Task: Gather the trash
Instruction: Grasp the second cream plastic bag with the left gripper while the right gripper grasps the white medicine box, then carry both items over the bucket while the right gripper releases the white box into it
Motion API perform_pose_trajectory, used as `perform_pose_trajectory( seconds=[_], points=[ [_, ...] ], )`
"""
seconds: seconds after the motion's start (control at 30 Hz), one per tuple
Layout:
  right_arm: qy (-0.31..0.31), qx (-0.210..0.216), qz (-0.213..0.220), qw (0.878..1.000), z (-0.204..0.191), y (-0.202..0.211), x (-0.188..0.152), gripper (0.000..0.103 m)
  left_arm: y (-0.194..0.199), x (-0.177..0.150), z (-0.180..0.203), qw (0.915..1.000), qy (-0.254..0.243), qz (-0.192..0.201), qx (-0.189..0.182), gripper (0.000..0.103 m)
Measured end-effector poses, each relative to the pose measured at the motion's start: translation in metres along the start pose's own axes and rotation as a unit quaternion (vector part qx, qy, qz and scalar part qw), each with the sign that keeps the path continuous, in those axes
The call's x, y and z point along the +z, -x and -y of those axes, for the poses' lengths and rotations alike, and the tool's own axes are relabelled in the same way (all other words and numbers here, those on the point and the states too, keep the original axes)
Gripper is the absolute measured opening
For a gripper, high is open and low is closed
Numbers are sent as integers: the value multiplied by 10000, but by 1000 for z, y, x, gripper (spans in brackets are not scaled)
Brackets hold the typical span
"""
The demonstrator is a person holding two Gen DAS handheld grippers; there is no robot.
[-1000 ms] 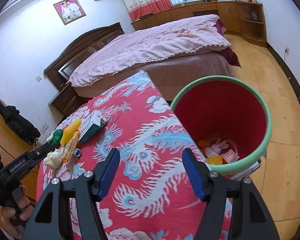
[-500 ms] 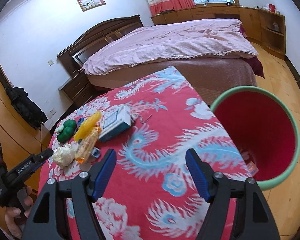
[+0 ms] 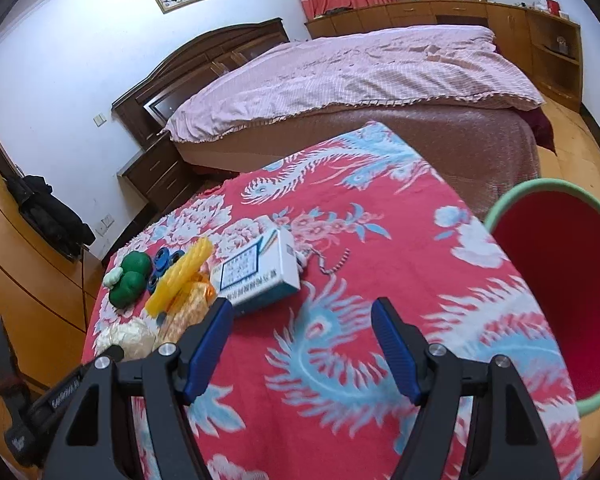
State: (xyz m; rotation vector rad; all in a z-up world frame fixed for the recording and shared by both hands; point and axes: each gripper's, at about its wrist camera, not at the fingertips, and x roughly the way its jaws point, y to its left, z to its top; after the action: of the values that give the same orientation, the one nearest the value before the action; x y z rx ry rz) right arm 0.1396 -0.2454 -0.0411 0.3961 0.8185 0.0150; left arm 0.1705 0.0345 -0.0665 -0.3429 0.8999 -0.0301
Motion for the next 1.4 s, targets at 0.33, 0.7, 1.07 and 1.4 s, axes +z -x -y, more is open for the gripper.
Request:
perform_pose_trajectory(
  seconds=[0.33, 0.7, 1.07, 1.4],
  points=[
    [-93, -6, -166, 9998, -10, -40, 14, 74, -7, 5, 1, 9997, 40, 15, -257, 53],
    [15, 302, -104, 9995, -17, -38, 13, 33, -10, 2, 11, 9988, -160, -33, -471, 49],
    [216, 419, 342, 9983, -23, 3, 7, 26, 14, 0, 19, 9973, -314, 211, -634, 47],
    [304, 321, 884, 9951, -17, 60, 2, 26, 46, -2, 30, 9947, -476, 433, -801, 47]
  ],
)
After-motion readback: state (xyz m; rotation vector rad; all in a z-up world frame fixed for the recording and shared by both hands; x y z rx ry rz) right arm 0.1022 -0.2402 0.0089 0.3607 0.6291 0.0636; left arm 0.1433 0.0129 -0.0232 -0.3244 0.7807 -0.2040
